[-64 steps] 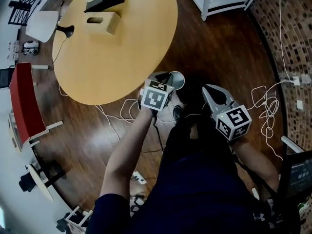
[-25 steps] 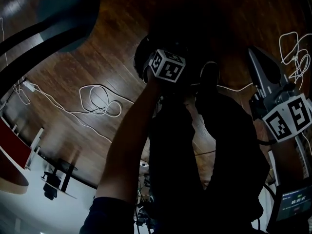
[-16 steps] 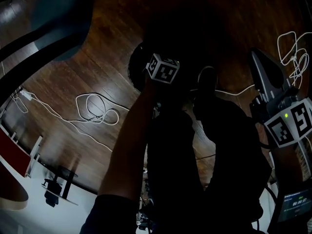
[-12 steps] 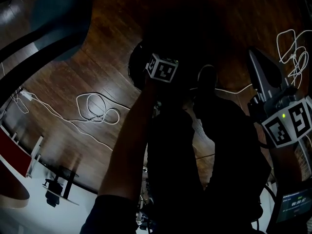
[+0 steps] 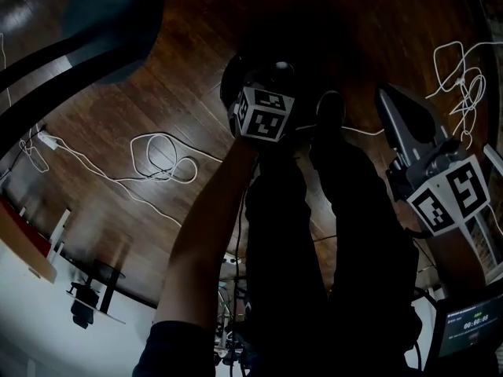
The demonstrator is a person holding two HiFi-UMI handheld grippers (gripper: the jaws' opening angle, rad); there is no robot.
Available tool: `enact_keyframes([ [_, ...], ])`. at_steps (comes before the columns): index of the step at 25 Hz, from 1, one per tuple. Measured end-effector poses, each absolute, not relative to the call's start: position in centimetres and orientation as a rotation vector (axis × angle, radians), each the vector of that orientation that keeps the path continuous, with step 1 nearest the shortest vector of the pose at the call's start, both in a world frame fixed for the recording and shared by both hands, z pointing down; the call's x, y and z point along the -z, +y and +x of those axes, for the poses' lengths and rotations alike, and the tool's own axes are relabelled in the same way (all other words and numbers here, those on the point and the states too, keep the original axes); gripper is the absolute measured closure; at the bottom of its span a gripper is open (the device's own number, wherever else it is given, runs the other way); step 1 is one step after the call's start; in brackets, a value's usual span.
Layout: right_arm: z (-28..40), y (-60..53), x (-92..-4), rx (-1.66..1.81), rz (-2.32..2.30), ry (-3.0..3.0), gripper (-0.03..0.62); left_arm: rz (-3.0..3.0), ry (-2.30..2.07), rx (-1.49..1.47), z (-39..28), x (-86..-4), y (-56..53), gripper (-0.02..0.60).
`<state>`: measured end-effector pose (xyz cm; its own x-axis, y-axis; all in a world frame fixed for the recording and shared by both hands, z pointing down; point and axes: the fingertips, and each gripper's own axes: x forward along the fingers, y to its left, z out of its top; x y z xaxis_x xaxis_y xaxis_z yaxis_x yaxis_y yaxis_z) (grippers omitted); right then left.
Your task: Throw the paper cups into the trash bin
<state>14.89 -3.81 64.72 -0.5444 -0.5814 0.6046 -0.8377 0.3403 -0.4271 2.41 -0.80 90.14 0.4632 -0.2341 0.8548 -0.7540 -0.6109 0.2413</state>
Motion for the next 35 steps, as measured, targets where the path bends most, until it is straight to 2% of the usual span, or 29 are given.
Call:
enact_keyframes([
  [4, 13.5, -3.0, -58.1, -0.994, 1.235, -2.285, 0.585, 2.02, -0.889, -1.064, -0.8, -81.6, 1.6, 0.522],
  [8, 12.1, -1.8, -52.9, -0.962, 1.218, -2.276, 0.585, 1.964, -0.963, -0.975, -5.1, -71.7, 5.1, 0.577],
  [12, 12.2, 1.4, -48.2, -0.957, 1.251, -2.225, 0.585, 1.941, -1.035, -0.868, -9.1, -60.9, 9.8, 0.578],
  [15, 11.6, 1.1, -42.8, -0.908, 1.324, -2.249, 0.585, 2.031, -1.119, -0.755, -11.5, -52.1, 9.1, 0.578],
  [22, 8.3, 4.3, -31.8, -0.853, 1.422, -2.345, 0.585, 2.216, -1.109, -0.598, -12.4, -36.7, 10.2, 0.578],
  [28, 8.6, 8.5, -26.2, -0.787, 1.45, -2.443, 0.585, 2.27, -1.236, -0.383, -10.9, -27.9, 11.9, 0.578],
  [35, 10.4, 14.1, -22.1, -0.683, 1.393, -2.606, 0.585, 2.208, -1.468, -0.275, -10.2, -24.1, 17.7, 0.578],
])
